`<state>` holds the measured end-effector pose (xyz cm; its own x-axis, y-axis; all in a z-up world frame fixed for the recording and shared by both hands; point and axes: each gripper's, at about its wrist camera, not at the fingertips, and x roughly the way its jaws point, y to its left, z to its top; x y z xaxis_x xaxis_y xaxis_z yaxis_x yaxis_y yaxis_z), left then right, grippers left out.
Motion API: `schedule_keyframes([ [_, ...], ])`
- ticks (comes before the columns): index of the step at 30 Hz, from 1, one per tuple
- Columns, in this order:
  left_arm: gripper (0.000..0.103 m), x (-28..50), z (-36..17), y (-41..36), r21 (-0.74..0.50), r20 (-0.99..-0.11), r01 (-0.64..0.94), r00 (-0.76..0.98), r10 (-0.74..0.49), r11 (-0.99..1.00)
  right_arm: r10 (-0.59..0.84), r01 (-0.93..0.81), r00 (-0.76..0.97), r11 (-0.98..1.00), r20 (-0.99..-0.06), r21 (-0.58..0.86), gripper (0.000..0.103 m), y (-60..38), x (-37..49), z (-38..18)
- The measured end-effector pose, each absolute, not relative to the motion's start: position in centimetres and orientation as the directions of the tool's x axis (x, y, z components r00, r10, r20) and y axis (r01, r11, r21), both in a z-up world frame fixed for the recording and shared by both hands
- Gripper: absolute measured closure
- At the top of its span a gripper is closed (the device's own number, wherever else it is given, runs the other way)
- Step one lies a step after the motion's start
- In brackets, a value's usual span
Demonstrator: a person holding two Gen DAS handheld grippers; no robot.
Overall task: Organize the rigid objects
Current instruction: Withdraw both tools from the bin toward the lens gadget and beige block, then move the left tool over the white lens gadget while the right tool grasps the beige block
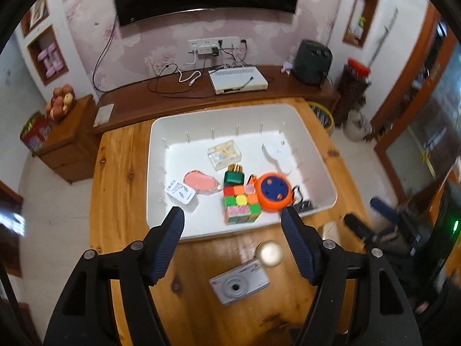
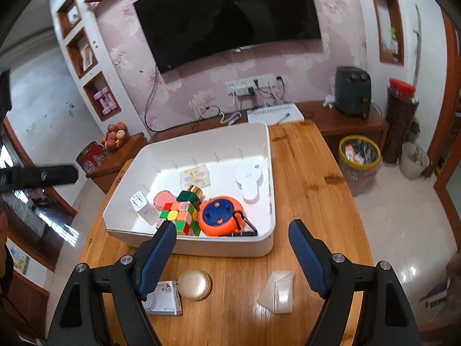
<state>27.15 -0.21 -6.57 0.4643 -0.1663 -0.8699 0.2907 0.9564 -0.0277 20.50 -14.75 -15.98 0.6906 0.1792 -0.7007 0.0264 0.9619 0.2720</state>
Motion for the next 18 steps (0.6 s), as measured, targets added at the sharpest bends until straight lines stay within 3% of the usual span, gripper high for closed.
schedule_keyframes([
  [7, 0.028, 25.5, -8.4, -1.3, 0.111, -0.892, 0.414, 0.443, -0.093, 0.904, 0.246, 0.078, 0.617, 0.926, -0.748, 0.369, 0.022, -15.9, 20.8, -17.8],
  [18, 0.028, 23.9, -12.9, -2.1, 0.195, -0.923, 0.52, 0.384, -0.023, 0.832, 0.29, 0.296, 0.462, 0.84, -0.838, 0.454, 0.022, -18.3, 21.4, -22.8],
])
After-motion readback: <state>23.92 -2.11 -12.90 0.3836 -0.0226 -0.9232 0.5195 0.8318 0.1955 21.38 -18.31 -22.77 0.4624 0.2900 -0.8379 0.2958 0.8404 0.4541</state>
